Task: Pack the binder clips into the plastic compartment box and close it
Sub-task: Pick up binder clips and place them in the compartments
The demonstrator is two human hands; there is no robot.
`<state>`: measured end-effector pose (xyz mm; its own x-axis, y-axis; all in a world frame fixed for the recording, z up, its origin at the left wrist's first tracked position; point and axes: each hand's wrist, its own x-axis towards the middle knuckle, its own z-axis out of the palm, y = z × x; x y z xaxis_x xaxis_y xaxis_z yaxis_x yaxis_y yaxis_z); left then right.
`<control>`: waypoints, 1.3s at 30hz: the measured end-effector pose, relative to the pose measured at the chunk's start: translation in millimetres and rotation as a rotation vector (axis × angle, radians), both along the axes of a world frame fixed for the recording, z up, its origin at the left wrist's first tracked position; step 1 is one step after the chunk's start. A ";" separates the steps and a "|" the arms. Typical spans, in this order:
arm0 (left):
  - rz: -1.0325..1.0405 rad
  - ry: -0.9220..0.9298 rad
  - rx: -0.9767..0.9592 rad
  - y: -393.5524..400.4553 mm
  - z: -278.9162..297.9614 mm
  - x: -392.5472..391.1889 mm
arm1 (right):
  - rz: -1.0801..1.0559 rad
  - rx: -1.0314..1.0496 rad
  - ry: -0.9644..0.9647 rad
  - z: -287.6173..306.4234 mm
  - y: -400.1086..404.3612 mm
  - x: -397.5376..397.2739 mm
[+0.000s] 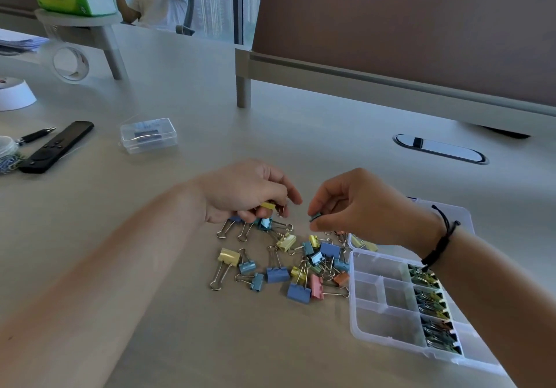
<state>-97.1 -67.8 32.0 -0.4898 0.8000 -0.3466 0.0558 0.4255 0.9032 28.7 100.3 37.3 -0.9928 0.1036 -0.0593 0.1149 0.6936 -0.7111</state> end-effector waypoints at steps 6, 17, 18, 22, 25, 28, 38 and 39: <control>-0.033 0.181 -0.046 17.2 -14.7 25.6 | -0.025 0.041 0.027 -2.1 4.2 17.2; -0.266 0.770 -0.253 17.4 -10.6 44.3 | -0.073 0.121 -0.018 -12.1 9.2 31.9; -0.252 0.777 -0.260 17.9 -9.7 47.0 | -0.080 0.130 -0.021 -12.9 9.2 33.0; -0.197 0.795 -0.283 23.0 -9.8 54.4 | -0.115 0.125 -0.001 -13.1 7.9 38.3; -0.181 0.790 -0.297 27.7 -10.5 57.0 | -0.150 0.071 0.034 -11.4 9.1 46.3; -0.199 0.751 -0.317 31.6 -9.2 57.6 | -0.181 0.017 0.094 -9.7 11.2 59.0; -0.131 0.852 -0.249 26.6 6.5 55.8 | -0.282 -0.074 0.152 -4.8 30.1 114.9; -0.111 0.878 -0.207 27.1 10.4 59.0 | -0.287 -0.076 0.156 -5.4 31.7 118.7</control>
<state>-38.1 -40.7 42.4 -0.5691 0.8218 -0.0268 0.7387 0.5253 0.4224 147.4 132.0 32.0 -0.9215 0.3815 0.0728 0.1834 0.5927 -0.7842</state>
